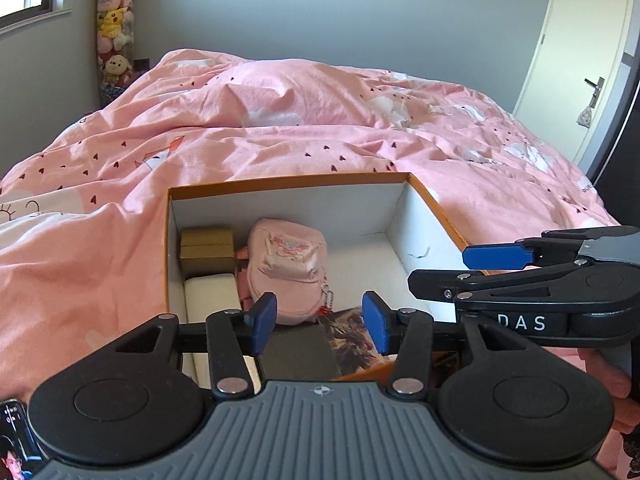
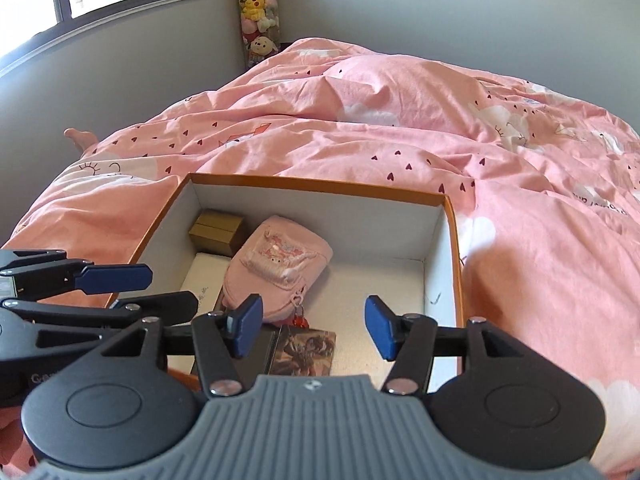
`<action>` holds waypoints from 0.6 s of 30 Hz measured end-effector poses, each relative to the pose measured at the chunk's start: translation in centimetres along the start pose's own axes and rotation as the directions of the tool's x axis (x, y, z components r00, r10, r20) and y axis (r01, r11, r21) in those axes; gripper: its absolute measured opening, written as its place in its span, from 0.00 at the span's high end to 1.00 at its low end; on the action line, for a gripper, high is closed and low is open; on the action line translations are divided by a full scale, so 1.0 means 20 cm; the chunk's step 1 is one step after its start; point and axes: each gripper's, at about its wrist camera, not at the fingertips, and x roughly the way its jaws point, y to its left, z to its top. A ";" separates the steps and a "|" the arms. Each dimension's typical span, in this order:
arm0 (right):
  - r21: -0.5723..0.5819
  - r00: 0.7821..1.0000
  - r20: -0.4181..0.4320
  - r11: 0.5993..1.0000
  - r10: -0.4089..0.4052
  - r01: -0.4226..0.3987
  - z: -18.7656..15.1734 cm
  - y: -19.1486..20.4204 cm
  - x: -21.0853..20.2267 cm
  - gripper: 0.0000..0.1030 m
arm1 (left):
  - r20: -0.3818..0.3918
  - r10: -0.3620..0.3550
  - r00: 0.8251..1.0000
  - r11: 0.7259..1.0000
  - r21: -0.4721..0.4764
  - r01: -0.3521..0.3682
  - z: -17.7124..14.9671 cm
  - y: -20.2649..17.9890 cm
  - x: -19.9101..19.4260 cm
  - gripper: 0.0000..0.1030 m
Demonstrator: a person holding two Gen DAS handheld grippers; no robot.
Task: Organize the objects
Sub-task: 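Open the left gripper and withdraw both grippers from the box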
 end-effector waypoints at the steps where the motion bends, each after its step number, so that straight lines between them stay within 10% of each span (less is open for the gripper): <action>1: 0.010 1.000 0.004 1.000 -0.003 0.003 -0.03 -0.01 -0.03 0.41 | 0.002 -0.017 1.000 1.000 0.004 0.017 -0.02 -0.01 -0.02 0.44; 12: 0.143 0.997 -0.017 0.987 -0.077 0.078 -0.39 -0.10 -0.26 0.36 | -0.083 -0.185 0.979 0.982 -0.049 0.181 -0.24 -0.06 -0.05 0.43; 18: 0.211 0.991 -0.108 0.972 -0.081 0.103 -0.57 -0.17 -0.27 0.52 | -0.191 -0.277 0.942 0.957 -0.146 0.252 -0.35 -0.07 0.05 0.45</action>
